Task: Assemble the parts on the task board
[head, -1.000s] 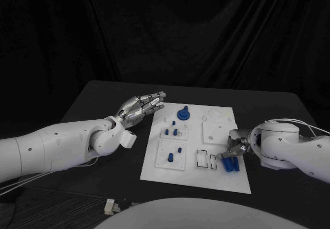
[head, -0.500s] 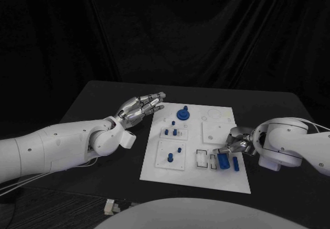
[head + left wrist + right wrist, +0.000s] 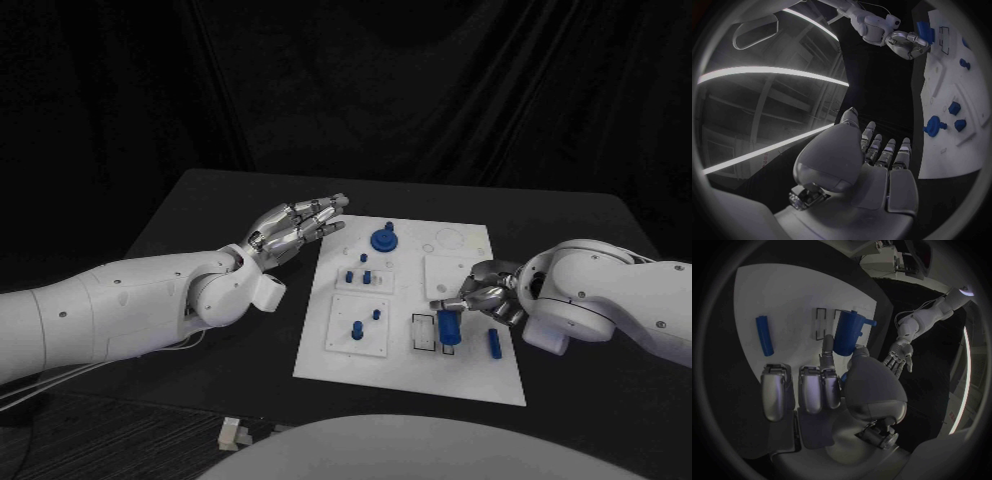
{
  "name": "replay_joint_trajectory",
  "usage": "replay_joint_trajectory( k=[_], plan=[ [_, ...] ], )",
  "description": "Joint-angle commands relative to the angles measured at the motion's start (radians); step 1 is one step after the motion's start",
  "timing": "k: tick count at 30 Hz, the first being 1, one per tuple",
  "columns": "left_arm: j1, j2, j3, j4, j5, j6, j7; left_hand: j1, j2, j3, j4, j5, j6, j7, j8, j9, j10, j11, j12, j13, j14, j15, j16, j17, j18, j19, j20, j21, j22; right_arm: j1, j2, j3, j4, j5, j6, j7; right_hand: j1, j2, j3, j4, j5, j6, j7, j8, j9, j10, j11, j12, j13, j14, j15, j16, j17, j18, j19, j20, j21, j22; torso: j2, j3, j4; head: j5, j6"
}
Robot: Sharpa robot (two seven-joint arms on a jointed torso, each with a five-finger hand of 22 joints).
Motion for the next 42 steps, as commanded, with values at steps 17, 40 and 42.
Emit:
replay_joint_trajectory(
  k=[17,40,42],
  plan=[
    [-0.002,0.002,0.001,0.001,0.001,0.016,0.006,0.011,0.001,0.004,0.0,0.006,-0.006,0.003,-0.002,-0.001,-0.002,0.008,-0.001,0.001,0.003,0.007,0.006,0.002,-0.009,0.002,0.002,0.005,0.001,-0.029,0.042,0.0,-0.028,-0.031,-0.035,-0.018,0.031,0.032,0.015,0.005,-0.129,-0.026,0.008,-0.007,0.013,0.105,-0.002,0.003,0.263,0.076,-0.001,0.0,0.086,0.016,0.06,-0.003,-0.007,0.231,0.0,-0.0002,-0.0007,0.006,0.0],
    [-0.004,0.002,0.001,0.001,0.001,0.023,0.002,0.012,0.002,0.005,0.0,0.01,-0.007,0.003,-0.002,-0.001,-0.002,0.008,-0.001,0.001,0.003,0.008,0.007,0.002,-0.012,0.002,0.002,0.005,0.0,-0.037,0.063,0.0,-0.034,-0.06,0.002,-0.026,-0.017,0.05,-0.013,0.004,-0.336,-0.04,0.015,-0.009,0.032,0.105,0.003,0.003,0.263,0.075,0.005,0.0,0.081,0.015,0.062,0.004,-0.004,0.233,0.0,-0.0001,-0.0007,0.014,0.0],
    [-0.004,0.001,0.001,0.001,0.001,0.024,0.002,0.012,0.002,0.005,0.0,0.01,-0.007,0.003,-0.002,-0.001,-0.002,0.009,0.0,0.001,0.004,0.009,0.007,0.002,-0.012,0.002,0.002,0.005,0.0,-0.037,0.064,0.0,-0.034,-0.061,0.004,-0.027,-0.021,0.051,-0.015,0.005,-0.345,-0.04,0.015,-0.009,0.033,0.105,0.003,0.003,0.263,0.075,0.005,0.0,0.08,0.015,0.062,0.004,-0.004,0.233,0.0,-0.0001,-0.0007,0.014,0.0]
  ],
)
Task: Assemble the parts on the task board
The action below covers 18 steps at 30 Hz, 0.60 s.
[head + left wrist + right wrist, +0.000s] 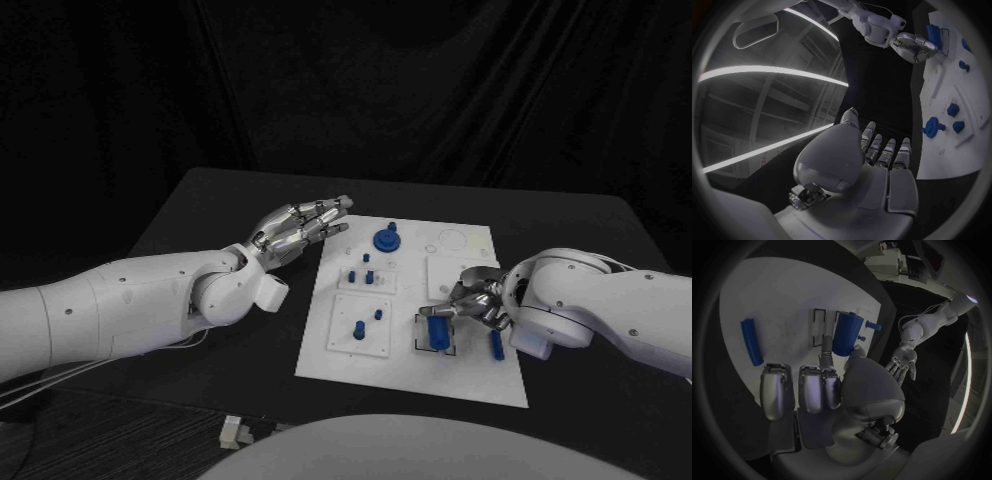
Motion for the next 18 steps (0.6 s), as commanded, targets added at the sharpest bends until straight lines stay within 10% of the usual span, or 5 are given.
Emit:
replay_joint_trajectory(
  k=[1,9,18],
  plan=[
    [-0.002,0.001,0.001,0.001,0.001,0.015,0.008,0.009,-0.002,0.005,0.0,0.004,-0.007,0.003,-0.002,-0.001,0.002,0.005,0.0,0.001,0.0,0.006,0.003,0.001,-0.013,0.002,0.002,0.005,0.0,-0.003,0.002,0.0,0.001,-0.012,0.017,-0.018,-0.018,-0.004,-0.007,0.0,-0.007,-0.007,0.0,0.0,0.001,0.105,0.005,0.004,0.263,0.076,0.005,0.0,0.079,0.015,0.063,0.004,0.004,0.233,0.0,0.0,0.0003,0.001,0.0],
    [-0.002,0.001,0.001,0.001,0.001,0.017,0.006,0.009,-0.002,0.005,0.0,0.004,-0.007,0.003,-0.002,-0.001,0.002,0.005,0.0,0.001,0.0,0.006,0.003,0.001,-0.013,0.002,0.002,0.005,0.0,-0.003,0.006,0.0,0.001,-0.014,0.029,-0.019,-0.03,0.002,-0.011,0.002,-0.023,-0.007,0.0,-0.001,0.002,0.105,0.005,0.004,0.263,0.075,0.005,-0.001,0.076,0.016,0.061,0.004,0.001,0.232,0.0,-0.0001,0.0003,0.001,0.0],
    [-0.003,0.002,0.001,0.0,0.001,0.018,0.004,0.01,-0.002,0.006,0.0,0.005,-0.007,0.004,-0.002,-0.001,0.002,0.005,-0.001,0.001,0.001,0.008,0.005,0.002,-0.014,0.002,0.002,0.005,0.0,-0.004,0.005,0.0,0.002,-0.019,0.033,-0.02,-0.075,0.003,-0.039,0.0,-0.184,-0.006,0.0,0.0,0.008,0.105,0.005,0.004,0.263,0.075,0.005,-0.001,0.073,0.016,0.061,0.004,0.0,0.232,0.0,-0.0001,0.0,0.0,0.0]
  ],
)
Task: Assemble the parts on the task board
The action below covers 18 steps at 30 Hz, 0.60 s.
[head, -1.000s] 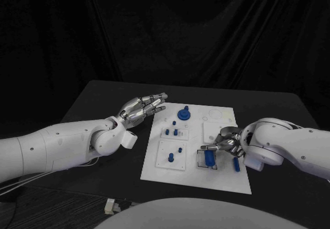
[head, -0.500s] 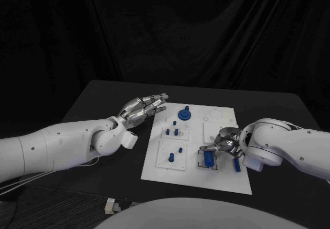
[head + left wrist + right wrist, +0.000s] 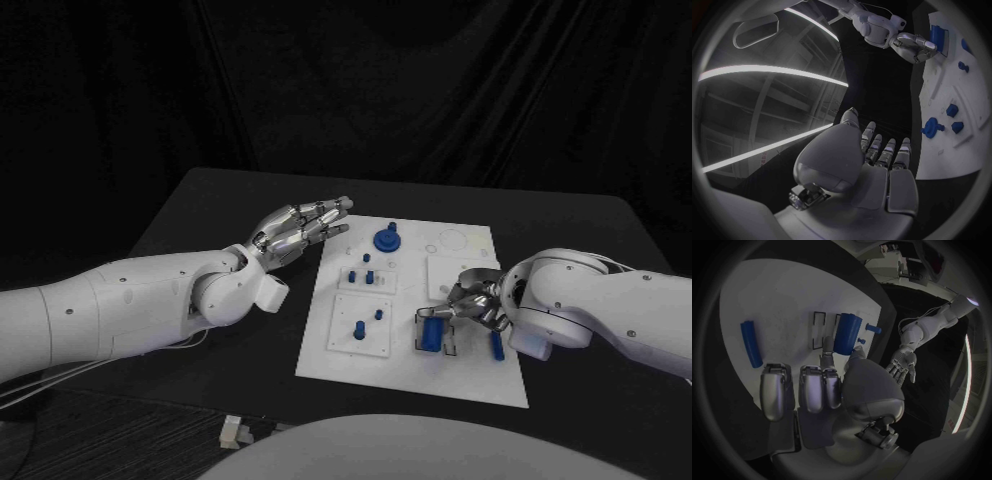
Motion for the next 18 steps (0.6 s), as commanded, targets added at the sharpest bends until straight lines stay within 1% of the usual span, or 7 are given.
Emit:
replay_joint_trajectory(
  k=[1,6,8,13,16,17,18],
  plan=[
    [-0.002,0.002,0.001,0.001,0.001,0.013,0.008,0.01,-0.002,0.006,0.0,0.005,-0.003,0.0,-0.002,-0.001,0.002,0.005,-0.001,0.001,0.001,0.008,0.005,0.002,-0.014,0.002,0.002,0.005,0.0,-0.003,0.0,0.0,0.002,-0.01,0.015,-0.016,-0.011,0.0,-0.007,0.0,-0.021,-0.004,-0.001,-0.001,0.002,0.106,0.007,0.004,0.263,0.074,0.006,-0.001,0.073,0.016,0.061,0.004,0.0,0.232,0.0,-0.0001,0.0,-0.002,0.0],
    [-0.002,0.002,0.001,0.0,0.001,0.014,0.007,0.01,-0.002,0.006,0.0,0.005,-0.003,0.001,-0.001,-0.001,0.001,0.005,-0.001,0.001,0.002,0.009,0.006,0.002,-0.015,0.002,0.002,0.006,0.0,-0.003,0.0,0.0,0.002,-0.011,0.014,-0.016,-0.017,0.001,-0.009,0.0,-0.032,-0.005,-0.001,-0.001,0.002,0.106,0.007,0.004,0.263,0.074,0.006,-0.002,0.071,0.016,0.061,0.004,-0.001,0.232,0.0,0.0,-0.0002,-0.001,0.0],
    [-0.002,0.002,0.001,0.0,0.001,0.014,0.007,0.01,-0.002,0.006,0.0,0.005,-0.003,0.001,-0.001,-0.001,0.001,0.005,-0.001,0.001,0.002,0.009,0.006,0.002,-0.015,0.002,0.002,0.006,0.0,-0.003,0.0,0.0,0.002,-0.011,0.014,-0.016,-0.028,-0.001,-0.014,0.001,-0.067,-0.005,-0.001,-0.001,0.003,0.106,0.007,0.004,0.263,0.074,0.006,-0.001,0.072,0.016,0.061,0.004,-0.001,0.232,0.0,0.0001,-0.0004,-0.002,0.0],
    [-0.002,0.003,0.001,-0.001,0.001,0.015,0.005,0.01,-0.002,0.006,0.0,0.005,-0.003,0.001,-0.001,-0.001,0.001,0.005,-0.001,0.001,0.002,0.009,0.006,0.002,-0.015,0.002,0.002,0.006,0.0,-0.003,-0.001,0.0,0.002,-0.011,0.012,-0.016,-0.032,-0.003,-0.016,0.001,-0.078,-0.006,-0.001,-0.001,0.004,0.106,0.007,0.004,0.263,0.074,0.006,-0.002,0.071,0.016,0.061,0.004,-0.002,0.232,0.0,0.0002,0.0001,-0.001,0.0],
    [-0.002,0.003,0.001,-0.001,0.001,0.016,0.004,0.01,-0.002,0.006,0.0,0.005,-0.001,0.001,-0.001,0.0,0.002,0.005,0.0,0.001,0.003,0.011,0.007,0.002,-0.016,0.002,0.002,0.006,0.0,-0.003,-0.003,0.0,0.004,-0.012,0.009,-0.015,-0.063,-0.025,-0.023,0.004,-0.142,-0.01,0.0,-0.002,0.005,0.106,0.008,0.004,0.263,0.074,0.006,-0.002,0.07,0.016,0.061,0.005,-0.002,0.232,0.0,0.0003,-0.0001,0.0,0.0],
    [-0.003,0.003,0.001,-0.001,0.001,0.017,0.004,0.01,-0.002,0.006,0.0,0.005,-0.001,0.001,-0.001,0.0,0.002,0.005,0.0,0.001,0.003,0.011,0.007,0.002,-0.016,0.002,0.002,0.006,0.0,-0.003,-0.004,0.0,0.005,-0.015,0.005,-0.013,-0.091,-0.062,-0.014,0.008,-0.168,-0.012,0.001,-0.002,0.008,0.106,0.008,0.004,0.263,0.074,0.007,-0.001,0.071,0.016,0.061,0.005,-0.001,0.232,0.0,0.0002,-0.0003,0.001,0.0],
    [-0.003,0.003,0.001,-0.001,0.001,0.017,0.003,0.01,-0.002,0.006,0.0,0.005,-0.001,0.001,-0.001,0.0,0.002,0.005,0.0,0.001,0.003,0.011,0.007,0.002,-0.016,0.002,0.002,0.006,0.0,-0.003,-0.005,0.0,0.006,-0.016,0.004,-0.013,-0.104,-0.081,0.001,0.009,-0.169,-0.013,0.0,-0.001,0.009,0.106,0.009,0.004,0.263,0.074,0.007,-0.001,0.071,0.016,0.061,0.005,-0.001,0.232,0.0,0.0003,-0.0004,0.001,0.0]
  ],
)
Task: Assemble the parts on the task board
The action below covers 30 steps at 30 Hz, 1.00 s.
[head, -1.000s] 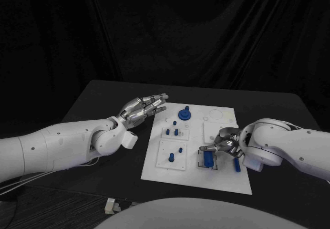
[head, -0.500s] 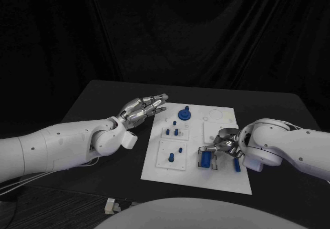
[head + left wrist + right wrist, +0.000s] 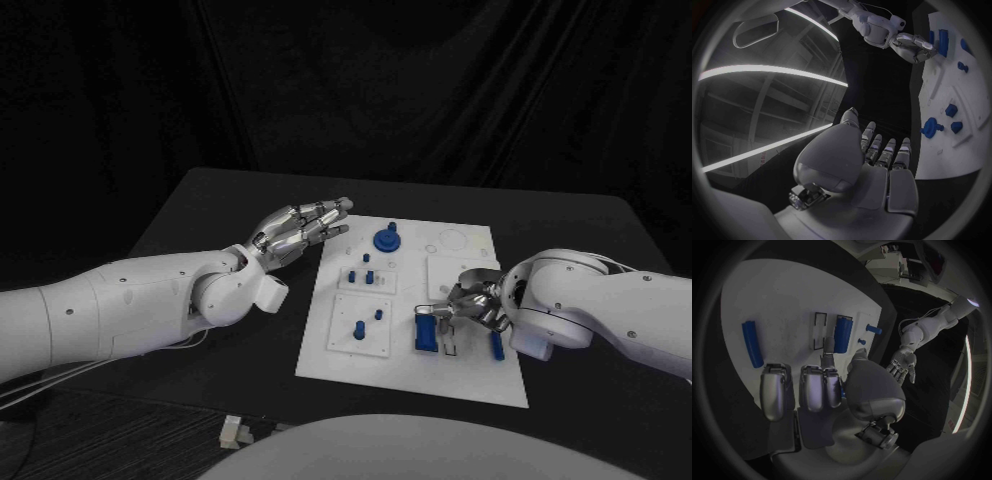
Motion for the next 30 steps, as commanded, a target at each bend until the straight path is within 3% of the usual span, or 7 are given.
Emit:
replay_joint_trajectory(
  k=[1,5,9,13,15,21,30],
  plan=[
    [-0.002,0.002,0.001,0.001,0.001,0.015,0.006,0.01,-0.002,0.006,0.0,0.005,0.002,0.003,0.0,0.0,0.002,0.005,0.0,0.001,0.0,0.01,0.008,0.001,-0.017,0.002,0.002,0.006,0.0,-0.003,-0.005,0.0,0.006,-0.013,-0.002,-0.011,-0.048,-0.065,0.051,0.005,-0.022,-0.012,-0.001,0.001,0.006,0.106,0.009,0.004,0.263,0.074,0.007,0.0,0.071,0.016,0.062,0.006,-0.001,0.232,0.0,0.0,-0.0002,0.001,0.0],
    [-0.002,0.001,0.001,0.002,0.001,0.017,0.004,0.01,-0.002,0.006,0.001,0.006,0.007,0.006,0.002,0.001,0.002,0.004,0.0,0.001,0.001,0.012,0.008,0.001,-0.019,0.002,0.002,0.006,-0.001,-0.003,-0.013,0.0,0.014,-0.021,-0.019,-0.007,-0.107,-0.155,0.127,0.01,-0.019,-0.028,0.0,0.008,0.012,0.106,0.01,0.004,0.263,0.074,0.007,0.0,0.071,0.016,0.061,0.005,-0.001,0.232,0.0,0.0,0.0001,0.0,0.0],
    [-0.002,0.0,0.001,0.002,0.001,0.018,0.003,0.01,-0.002,0.006,0.001,0.006,0.007,0.006,0.002,0.001,0.002,0.004,0.0,0.001,0.001,0.012,0.008,0.001,-0.019,0.002,0.002,0.006,-0.001,-0.002,-0.034,0.0,0.029,-0.026,-0.055,0.0,-0.117,-0.167,0.134,0.01,-0.02,-0.03,0.001,0.01,0.014,0.106,0.01,0.004,0.263,0.074,0.008,0.0,0.071,0.016,0.061,0.005,-0.002,0.232,0.0,0.0003,0.0006,0.002,0.0],
    [-0.003,-0.002,0.001,0.004,0.001,0.017,0.003,0.011,-0.002,0.006,0.001,0.006,0.01,0.007,0.003,0.001,0.002,0.005,0.001,0.001,0.001,0.012,0.008,0.001,-0.02,0.003,0.002,0.006,0.0,0.002,-0.067,0.0,0.06,-0.031,-0.118,0.042,-0.112,-0.151,0.157,0.008,-0.016,-0.04,0.001,0.026,0.027,0.106,0.011,0.004,0.263,0.075,0.008,0.003,0.079,0.015,0.063,0.006,0.003,0.233,0.0,0.0002,0.0,0.004,0.0],
    [-0.003,-0.004,0.001,0.004,0.001,0.016,0.005,0.011,-0.002,0.006,0.001,0.006,0.01,0.007,0.003,0.001,0.002,0.005,0.001,0.001,0.001,0.012,0.008,0.001,-0.021,0.003,0.002,0.006,0.001,0.01,-0.098,0.0,0.092,-0.05,-0.186,0.108,-0.062,-0.109,0.182,0.004,0.004,-0.055,0.0,0.063,0.055,0.106,0.012,0.004,0.263,0.079,0.007,0.012,0.098,0.012,0.069,0.006,0.015,0.238,0.0,0.0,-0.0004,0.002,0.0],
    [-0.003,-0.005,0.001,0.005,0.001,0.014,0.011,0.011,-0.002,0.006,0.001,0.006,0.011,0.007,0.003,0.001,0.003,0.005,0.002,0.001,0.001,0.012,0.008,0.001,-0.021,0.007,0.002,0.009,0.009,0.018,-0.172,0.0,0.171,-0.187,-0.355,0.219,0.077,-0.059,0.196,-0.026,0.129,-0.115,0.003,0.124,0.096,0.106,0.017,0.004,0.263,0.082,0.003,0.02,0.114,0.008,0.075,0.003,0.028,0.242,-0.001,0.0002,0.0,-0.002,0.0],
    [-0.003,-0.007,0.001,0.004,0.001,0.012,0.011,0.011,-0.002,0.006,0.001,0.006,0.013,0.007,0.004,0.001,0.004,0.006,0.004,0.002,0.002,0.012,0.009,0.001,-0.021,0.007,0.002,0.008,0.007,0.021,-0.249,0.0,0.197,-0.342,-0.247,0.083,0.174,-0.044,0.183,-0.029,0.416,-0.103,0.008,0.084,0.008,0.106,0.019,0.004,0.263,0.076,0.009,0.011,0.089,0.013,0.066,0.006,0.013,0.236,0.0,0.0004,0.0002,-0.007,0.0]
  ],
)
